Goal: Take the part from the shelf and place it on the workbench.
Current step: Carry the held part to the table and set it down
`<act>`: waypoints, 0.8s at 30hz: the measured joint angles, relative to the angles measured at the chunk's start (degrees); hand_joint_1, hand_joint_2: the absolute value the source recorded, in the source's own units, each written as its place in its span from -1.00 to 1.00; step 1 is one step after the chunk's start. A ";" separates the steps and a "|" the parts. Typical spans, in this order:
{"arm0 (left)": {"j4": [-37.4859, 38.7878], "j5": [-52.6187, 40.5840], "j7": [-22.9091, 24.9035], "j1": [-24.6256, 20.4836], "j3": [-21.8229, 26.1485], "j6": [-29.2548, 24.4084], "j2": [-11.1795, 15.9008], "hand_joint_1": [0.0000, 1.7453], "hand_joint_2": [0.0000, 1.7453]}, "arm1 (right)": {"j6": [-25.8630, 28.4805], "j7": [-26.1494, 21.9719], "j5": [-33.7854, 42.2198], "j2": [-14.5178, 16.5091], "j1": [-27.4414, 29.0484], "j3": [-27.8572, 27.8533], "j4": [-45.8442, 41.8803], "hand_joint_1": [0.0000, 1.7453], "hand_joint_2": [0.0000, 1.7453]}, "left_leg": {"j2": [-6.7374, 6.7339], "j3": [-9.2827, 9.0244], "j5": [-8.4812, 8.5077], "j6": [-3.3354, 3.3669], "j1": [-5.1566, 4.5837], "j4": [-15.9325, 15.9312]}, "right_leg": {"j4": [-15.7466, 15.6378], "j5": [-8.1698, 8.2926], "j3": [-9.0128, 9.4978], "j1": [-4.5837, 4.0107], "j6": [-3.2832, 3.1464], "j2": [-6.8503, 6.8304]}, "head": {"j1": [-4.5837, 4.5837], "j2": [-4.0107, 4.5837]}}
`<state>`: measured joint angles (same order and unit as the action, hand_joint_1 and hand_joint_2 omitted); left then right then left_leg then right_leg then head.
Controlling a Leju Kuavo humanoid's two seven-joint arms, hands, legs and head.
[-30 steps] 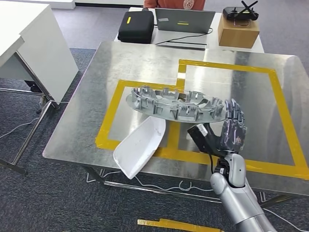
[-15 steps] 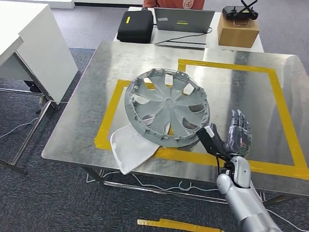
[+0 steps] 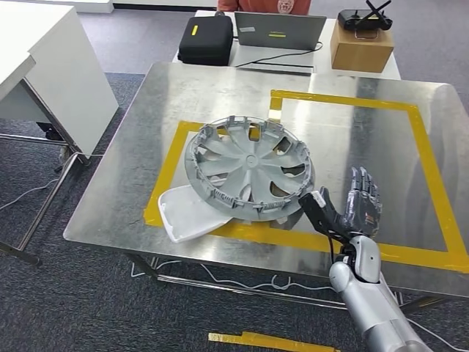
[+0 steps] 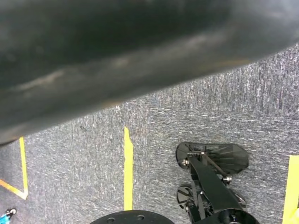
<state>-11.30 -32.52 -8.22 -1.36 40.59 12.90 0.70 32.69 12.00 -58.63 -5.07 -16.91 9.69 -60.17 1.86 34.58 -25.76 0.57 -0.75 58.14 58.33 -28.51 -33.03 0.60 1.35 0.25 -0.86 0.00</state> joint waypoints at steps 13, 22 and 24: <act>0.00 -0.50 -0.75 -0.03 0.05 -0.07 0.00 -1.00 -1.00 | 4.54 -2.30 -2.90 0.05 0.16 0.04 -4.95 -1.00 -1.00 | 0.00 0.00 0.00 0.00 0.00 0.00 | 0.00 -0.01 0.00 0.00 0.00 0.00 | 0.00 0.00; 0.01 -0.65 -1.35 -0.04 0.07 -0.24 0.00 -1.00 -1.00 | 5.92 -4.54 -3.29 0.35 0.21 0.07 -7.25 -1.00 -1.00 | 0.00 0.00 -0.01 0.00 0.00 0.00 | 0.00 0.00 0.01 0.00 0.00 0.00 | 0.01 0.00; 0.00 -0.68 -1.63 -0.05 0.07 -0.48 0.00 -1.00 -1.00 | 6.07 -5.16 -3.83 0.52 0.28 0.14 -7.86 -1.00 -1.00 | 0.00 0.00 -0.01 0.00 0.00 0.00 | 0.00 -0.01 0.01 0.00 0.00 0.00 | 0.01 0.00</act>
<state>-11.30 -33.20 -9.85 -1.41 40.65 12.42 0.70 38.76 6.84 -62.45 -4.55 -16.63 9.82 -68.03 1.86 34.58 -25.77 0.58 -0.75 58.14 58.33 -28.51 -33.02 0.60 1.36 0.24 -0.86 0.00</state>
